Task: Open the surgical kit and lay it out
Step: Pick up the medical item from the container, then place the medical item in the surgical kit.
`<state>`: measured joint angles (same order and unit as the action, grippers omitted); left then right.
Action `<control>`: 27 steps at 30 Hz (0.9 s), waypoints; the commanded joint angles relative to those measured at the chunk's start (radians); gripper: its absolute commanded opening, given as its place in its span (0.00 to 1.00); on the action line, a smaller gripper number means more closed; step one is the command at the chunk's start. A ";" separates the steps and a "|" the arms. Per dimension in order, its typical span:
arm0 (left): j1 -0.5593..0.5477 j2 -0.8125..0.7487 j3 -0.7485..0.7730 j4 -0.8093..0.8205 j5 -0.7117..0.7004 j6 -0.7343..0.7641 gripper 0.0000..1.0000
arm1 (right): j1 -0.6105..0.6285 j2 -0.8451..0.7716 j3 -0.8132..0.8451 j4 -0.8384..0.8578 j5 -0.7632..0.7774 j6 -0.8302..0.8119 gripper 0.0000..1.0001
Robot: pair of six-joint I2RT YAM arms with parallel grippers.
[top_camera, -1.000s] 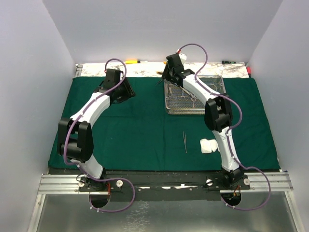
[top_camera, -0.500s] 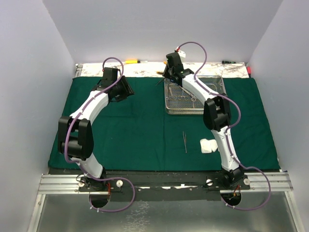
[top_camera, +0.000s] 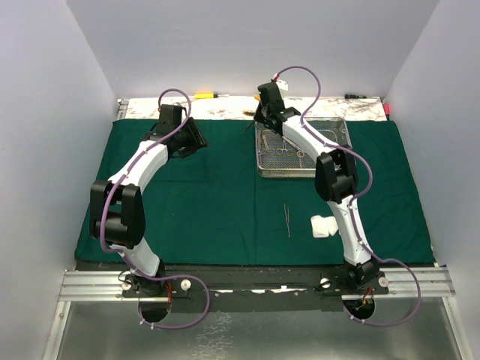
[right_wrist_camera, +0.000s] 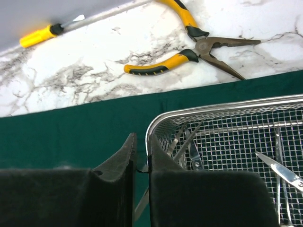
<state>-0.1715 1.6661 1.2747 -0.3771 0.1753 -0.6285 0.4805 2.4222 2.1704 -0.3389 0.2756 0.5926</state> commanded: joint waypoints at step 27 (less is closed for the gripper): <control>0.017 -0.093 0.251 0.001 0.291 0.222 0.57 | -0.004 -0.572 -0.374 0.274 -0.576 -0.069 0.01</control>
<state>-0.1627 1.6497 1.4548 -0.3912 0.2634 -0.5415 0.4774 1.9278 1.9167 -0.1658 0.0437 0.5320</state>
